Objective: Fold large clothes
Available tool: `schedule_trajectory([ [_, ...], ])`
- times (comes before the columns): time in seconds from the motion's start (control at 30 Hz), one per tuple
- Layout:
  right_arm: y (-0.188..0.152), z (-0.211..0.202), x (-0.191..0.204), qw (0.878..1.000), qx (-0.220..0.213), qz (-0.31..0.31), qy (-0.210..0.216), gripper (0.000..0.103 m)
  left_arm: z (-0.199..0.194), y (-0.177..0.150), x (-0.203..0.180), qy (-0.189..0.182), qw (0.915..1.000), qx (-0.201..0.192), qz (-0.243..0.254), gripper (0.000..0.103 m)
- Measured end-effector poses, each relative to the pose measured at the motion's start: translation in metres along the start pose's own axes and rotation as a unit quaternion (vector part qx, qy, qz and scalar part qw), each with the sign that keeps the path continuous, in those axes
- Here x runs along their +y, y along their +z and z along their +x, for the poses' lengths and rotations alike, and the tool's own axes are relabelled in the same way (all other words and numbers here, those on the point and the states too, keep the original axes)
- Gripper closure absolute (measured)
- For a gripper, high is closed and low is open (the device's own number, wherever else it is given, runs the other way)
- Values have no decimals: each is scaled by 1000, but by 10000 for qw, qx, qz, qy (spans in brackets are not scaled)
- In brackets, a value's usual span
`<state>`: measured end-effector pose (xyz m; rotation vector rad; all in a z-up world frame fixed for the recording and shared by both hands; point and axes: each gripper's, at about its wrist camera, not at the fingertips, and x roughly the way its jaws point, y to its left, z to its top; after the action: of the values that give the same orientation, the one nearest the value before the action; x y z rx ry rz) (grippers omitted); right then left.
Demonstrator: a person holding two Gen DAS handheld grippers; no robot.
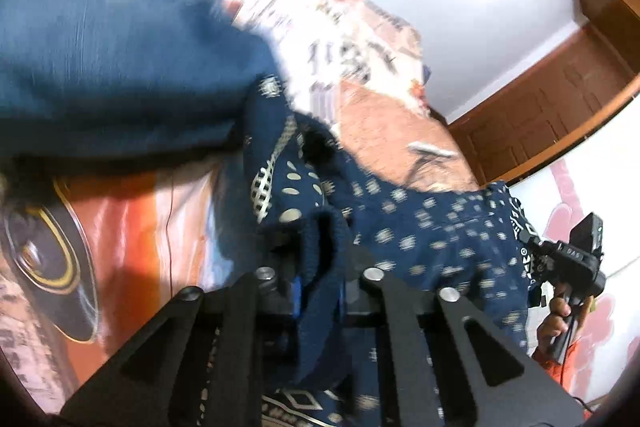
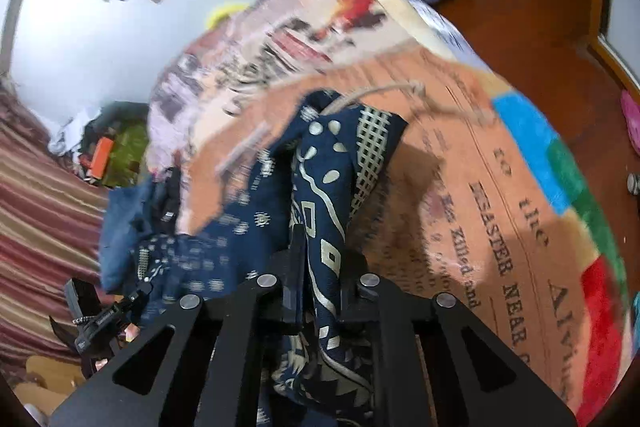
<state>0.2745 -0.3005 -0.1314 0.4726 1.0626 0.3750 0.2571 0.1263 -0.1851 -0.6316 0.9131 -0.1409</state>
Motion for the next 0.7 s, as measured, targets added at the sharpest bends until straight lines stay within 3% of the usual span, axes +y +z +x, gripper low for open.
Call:
schedule_trajectory([
  [0.17, 9, -32, 46, 9978, -428, -488, 141, 97, -40, 19, -39, -16, 9987, -484, 133, 95],
  [0.37, 40, -74, 90, 9878, -1239, -873, 351, 102, -91, 46, -51, -90, 9944, -992, 344, 96],
  [0.5, 53, -75, 102, 9822, -1466, -1177, -10, 102, -92, 60, -53, 54, 9937, -976, 543, 96],
  [0.63, 49, -41, 80, 9865, -1058, -1192, -382, 100, -71, 56, -40, 233, 9958, -749, 475, 96],
  [0.7, 45, -17, 60, 9908, -587, -1116, -484, 88, -60, 50, -31, 352, 9961, -666, 450, 96],
])
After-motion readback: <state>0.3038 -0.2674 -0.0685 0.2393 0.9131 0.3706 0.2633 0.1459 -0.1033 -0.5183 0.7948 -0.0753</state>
